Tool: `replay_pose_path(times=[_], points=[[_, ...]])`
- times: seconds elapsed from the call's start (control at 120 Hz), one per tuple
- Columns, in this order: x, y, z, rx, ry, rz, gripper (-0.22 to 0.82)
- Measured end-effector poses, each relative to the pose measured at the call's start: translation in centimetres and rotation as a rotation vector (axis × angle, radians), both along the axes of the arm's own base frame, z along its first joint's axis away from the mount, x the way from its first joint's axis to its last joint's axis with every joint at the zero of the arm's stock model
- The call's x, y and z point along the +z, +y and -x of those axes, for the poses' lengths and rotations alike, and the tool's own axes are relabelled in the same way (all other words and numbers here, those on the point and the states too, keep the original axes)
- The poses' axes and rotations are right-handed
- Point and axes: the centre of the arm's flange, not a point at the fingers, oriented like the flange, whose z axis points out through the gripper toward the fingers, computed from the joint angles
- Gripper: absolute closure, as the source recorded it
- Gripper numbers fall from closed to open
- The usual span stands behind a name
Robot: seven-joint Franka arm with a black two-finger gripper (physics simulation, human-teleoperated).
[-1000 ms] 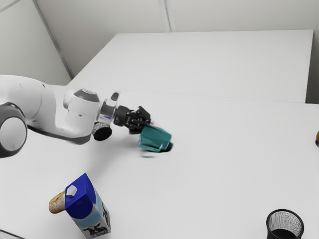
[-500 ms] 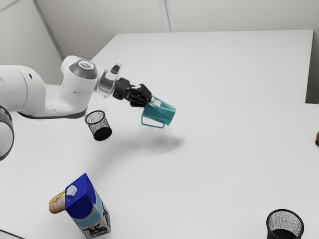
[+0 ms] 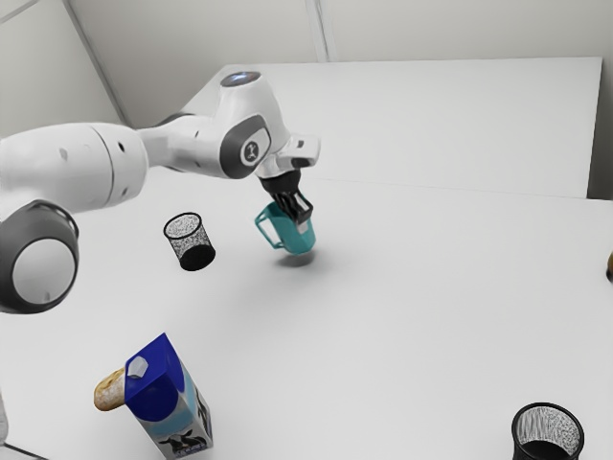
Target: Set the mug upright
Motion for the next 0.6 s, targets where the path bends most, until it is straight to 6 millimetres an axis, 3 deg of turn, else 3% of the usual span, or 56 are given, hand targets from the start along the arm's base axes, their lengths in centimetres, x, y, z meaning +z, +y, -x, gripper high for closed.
replay_pose_path(times=[0.133, 0.25, 0.4, 0.475, 0.55, 0.6], points=[[-1.6, -0.7, 0.2, 0.064, -0.006, -0.008, 0.76], [-2.4, -0.6, 0.4, 0.13, -0.002, 0.001, 0.53], [-1.8, -0.7, 0.4, 0.2, -0.017, 0.014, 0.26], [1.7, -0.7, 0.7, 0.227, -0.059, 0.022, 0.18], [8.0, -1.1, 1.7, 0.243, -0.105, 0.03, 0.13], [13.2, -1.3, 2.4, 0.256, -0.132, 0.034, 0.1]])
